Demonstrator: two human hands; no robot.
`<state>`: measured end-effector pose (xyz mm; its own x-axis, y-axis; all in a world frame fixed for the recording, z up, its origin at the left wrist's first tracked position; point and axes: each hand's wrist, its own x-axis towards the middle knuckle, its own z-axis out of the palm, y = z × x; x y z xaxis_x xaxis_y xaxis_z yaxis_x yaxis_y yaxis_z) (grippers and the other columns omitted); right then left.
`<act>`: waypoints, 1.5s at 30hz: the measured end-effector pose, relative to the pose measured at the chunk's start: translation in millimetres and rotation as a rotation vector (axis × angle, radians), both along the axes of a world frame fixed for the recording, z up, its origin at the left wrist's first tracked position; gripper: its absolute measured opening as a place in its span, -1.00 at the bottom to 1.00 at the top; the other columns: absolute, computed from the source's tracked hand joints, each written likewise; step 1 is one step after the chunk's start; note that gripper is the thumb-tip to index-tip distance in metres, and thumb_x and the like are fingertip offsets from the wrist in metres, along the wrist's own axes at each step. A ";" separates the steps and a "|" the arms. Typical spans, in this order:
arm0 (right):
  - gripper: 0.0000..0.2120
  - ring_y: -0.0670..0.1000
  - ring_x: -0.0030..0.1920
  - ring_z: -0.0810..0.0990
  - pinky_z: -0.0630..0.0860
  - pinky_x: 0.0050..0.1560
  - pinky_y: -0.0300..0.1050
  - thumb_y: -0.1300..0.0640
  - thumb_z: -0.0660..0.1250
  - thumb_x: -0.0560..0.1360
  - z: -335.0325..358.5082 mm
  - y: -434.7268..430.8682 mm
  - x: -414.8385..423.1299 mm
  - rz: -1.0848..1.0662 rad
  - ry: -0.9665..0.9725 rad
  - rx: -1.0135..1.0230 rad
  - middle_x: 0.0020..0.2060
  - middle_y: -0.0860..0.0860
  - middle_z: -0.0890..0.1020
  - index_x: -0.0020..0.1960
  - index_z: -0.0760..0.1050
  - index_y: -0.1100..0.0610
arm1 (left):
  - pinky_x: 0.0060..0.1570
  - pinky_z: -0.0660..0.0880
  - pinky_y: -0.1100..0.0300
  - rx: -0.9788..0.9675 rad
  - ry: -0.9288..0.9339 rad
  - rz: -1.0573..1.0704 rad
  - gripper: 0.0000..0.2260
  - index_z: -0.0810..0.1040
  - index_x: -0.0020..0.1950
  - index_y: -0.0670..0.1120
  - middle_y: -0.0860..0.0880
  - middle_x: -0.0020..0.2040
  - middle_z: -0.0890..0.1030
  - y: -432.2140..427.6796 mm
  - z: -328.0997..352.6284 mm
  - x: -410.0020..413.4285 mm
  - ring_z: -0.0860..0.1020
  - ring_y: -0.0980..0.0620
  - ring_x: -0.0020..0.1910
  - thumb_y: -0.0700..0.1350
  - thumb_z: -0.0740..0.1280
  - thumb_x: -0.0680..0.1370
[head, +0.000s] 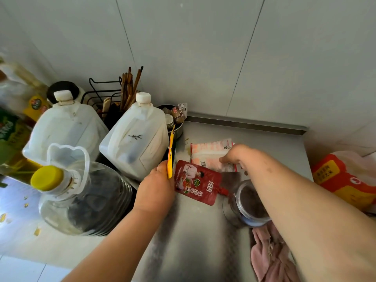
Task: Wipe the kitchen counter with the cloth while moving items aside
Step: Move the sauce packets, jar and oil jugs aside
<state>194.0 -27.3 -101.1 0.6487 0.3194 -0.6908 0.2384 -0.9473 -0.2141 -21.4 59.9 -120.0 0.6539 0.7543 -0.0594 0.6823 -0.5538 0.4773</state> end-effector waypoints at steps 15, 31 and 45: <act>-0.84 0.13 -0.27 0.71 0.64 -0.14 0.19 0.27 0.29 0.45 67.0 31.8 -41.3 -0.102 -0.214 0.608 -0.20 0.17 0.64 0.01 0.53 0.27 | -0.29 0.40 0.10 0.011 0.021 0.049 -0.85 0.37 0.14 -0.05 -0.10 -0.06 0.64 6.0 6.4 -27.3 0.61 -0.19 -0.15 -0.08 0.13 0.60; -0.87 0.18 -0.21 0.65 0.64 -0.17 0.08 0.20 0.19 0.50 18.9 17.1 -181.3 0.050 0.162 0.555 -0.19 0.18 0.64 -0.02 0.49 0.17 | -0.21 0.50 0.16 -0.208 -0.009 -0.241 -0.50 0.29 0.29 0.22 0.19 -0.08 0.60 -20.1 11.5 -87.4 0.56 0.12 -0.13 0.19 0.17 0.34; -0.36 0.25 0.24 0.48 0.49 0.22 0.17 -0.02 0.46 0.42 -71.9 -17.9 -151.6 -1.038 0.142 0.559 0.24 0.23 0.50 0.34 0.31 0.27 | -0.25 0.45 0.14 -0.152 0.132 -0.055 -0.67 0.31 0.33 0.14 -0.04 -0.10 0.66 -10.1 -10.9 -79.7 0.63 -0.12 -0.14 -0.02 0.11 0.56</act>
